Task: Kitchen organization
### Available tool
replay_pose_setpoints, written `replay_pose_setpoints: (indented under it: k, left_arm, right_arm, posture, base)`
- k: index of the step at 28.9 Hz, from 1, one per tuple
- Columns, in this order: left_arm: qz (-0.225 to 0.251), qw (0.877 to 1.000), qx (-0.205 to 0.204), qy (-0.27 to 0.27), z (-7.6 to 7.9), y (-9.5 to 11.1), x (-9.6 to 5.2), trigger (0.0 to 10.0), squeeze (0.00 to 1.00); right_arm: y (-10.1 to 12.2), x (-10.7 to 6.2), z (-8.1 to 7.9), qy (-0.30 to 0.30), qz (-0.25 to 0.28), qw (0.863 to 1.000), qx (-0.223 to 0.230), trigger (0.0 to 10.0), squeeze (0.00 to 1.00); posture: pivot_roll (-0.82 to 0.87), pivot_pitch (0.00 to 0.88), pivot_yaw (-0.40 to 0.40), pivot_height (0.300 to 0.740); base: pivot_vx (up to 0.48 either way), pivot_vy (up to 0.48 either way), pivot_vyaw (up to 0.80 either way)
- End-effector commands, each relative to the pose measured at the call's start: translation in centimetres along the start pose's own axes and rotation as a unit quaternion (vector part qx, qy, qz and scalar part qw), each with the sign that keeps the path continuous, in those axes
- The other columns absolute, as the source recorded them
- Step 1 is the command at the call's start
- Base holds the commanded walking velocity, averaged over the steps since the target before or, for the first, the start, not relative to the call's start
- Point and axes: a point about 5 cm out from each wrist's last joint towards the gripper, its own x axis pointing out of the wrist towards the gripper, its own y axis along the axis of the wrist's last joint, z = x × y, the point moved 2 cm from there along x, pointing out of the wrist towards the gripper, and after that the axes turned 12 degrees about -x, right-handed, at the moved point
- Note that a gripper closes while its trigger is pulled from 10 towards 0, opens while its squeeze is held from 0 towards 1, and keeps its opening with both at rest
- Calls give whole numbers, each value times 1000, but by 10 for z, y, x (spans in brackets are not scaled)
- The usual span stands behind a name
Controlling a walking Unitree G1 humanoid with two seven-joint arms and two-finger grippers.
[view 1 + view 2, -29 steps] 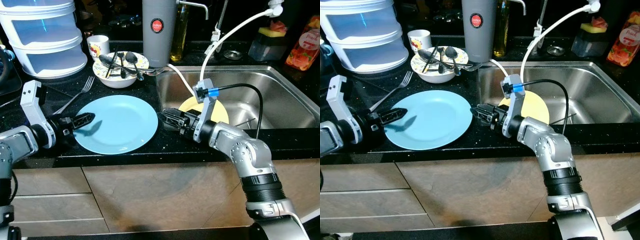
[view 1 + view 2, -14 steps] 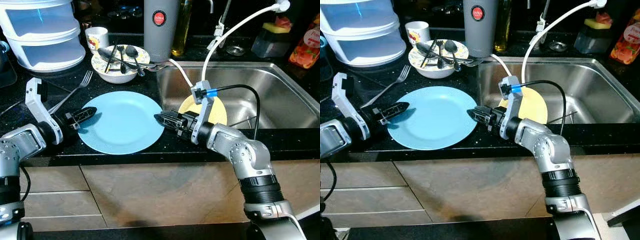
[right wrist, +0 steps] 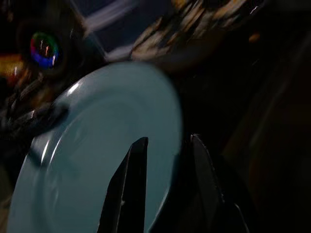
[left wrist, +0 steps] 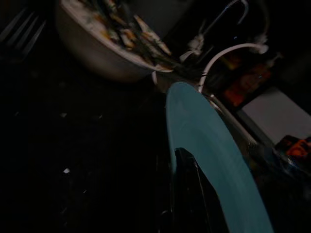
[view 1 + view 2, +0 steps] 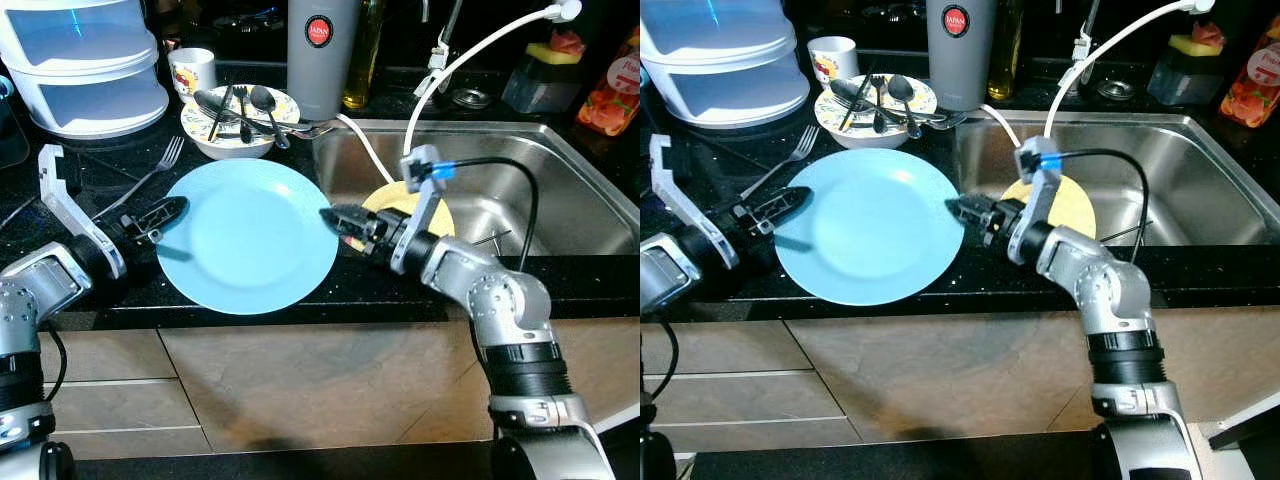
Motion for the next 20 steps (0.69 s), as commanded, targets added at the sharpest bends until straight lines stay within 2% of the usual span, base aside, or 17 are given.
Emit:
replay_pose_setpoints:
  k: [1, 2, 3, 4, 8, 11, 13, 14, 15, 20]
  left_arm:
    - [-6, 1000, 10, -9, 1, -5, -1, 0, 0]
    - [-5, 1000, 14, -18, 3, -5, -1, 0, 0]
    - [-2, 1000, 17, -26, 5, -4, 0, 0, 0]
    - [4, 999, 22, -28, 7, -3, 1, 0, 0]
    - [17, 999, 35, -17, 4, 1, 3, 0, 0]
    - [25, 999, 39, -20, 5, 3, 5, 0, 0]
    - [25, 999, 37, -28, 7, 3, 6, 0, 0]
    - [24, 999, 36, -32, 8, 3, 6, 0, 0]
    - [23, 998, 35, -38, 10, 2, 7, 0, 0]
    - [26, 997, 23, -72, 18, 2, 9, 0, 0]
  right_arm:
    - [13, -2, 9, -26, 42, 998, 24, 10000, 0]
    - [17, -3, 12, -34, 57, 997, 35, 10000, 0]
    - [23, -4, 14, -32, 69, 996, 50, 10000, 282]
    - [28, -6, 13, -18, 78, 995, 63, 10000, 1000]
    - [29, -7, 7, 15, 68, 996, 56, 10000, 1000]
    - [21, -11, -10, 75, 26, 997, 21, 10000, 1000]
    - [15, -11, -16, 88, 3, 996, 2, 10000, 1000]
    - [11, -10, -18, 90, -7, 996, -3, 10000, 835]
    - [7, -10, -20, 90, -14, 996, -7, 10000, 0]
    - [-2, -6, -18, 75, -28, 997, -13, 10000, 0]
  posture:
    - [2, 192, -17, 740]
    - [1, 190, -16, 740]
    - [0, 189, -15, 740]
    - [0, 189, -15, 740]
    - [-1, 186, -11, 740]
    - [0, 184, -10, 740]
    - [0, 184, -10, 740]
    - [1, 182, -9, 740]
    - [1, 182, -9, 740]
    - [6, 179, -11, 740]
  base:
    - [0, 0, 0]
    - [0, 0, 0]
    - [0, 0, 0]
    - [0, 0, 0]
    - [0, 0, 0]
    - [0, 0, 0]
    - [0, 0, 0]
    - [0, 0, 0]
    - [0, 0, 0]
    - [0, 0, 0]
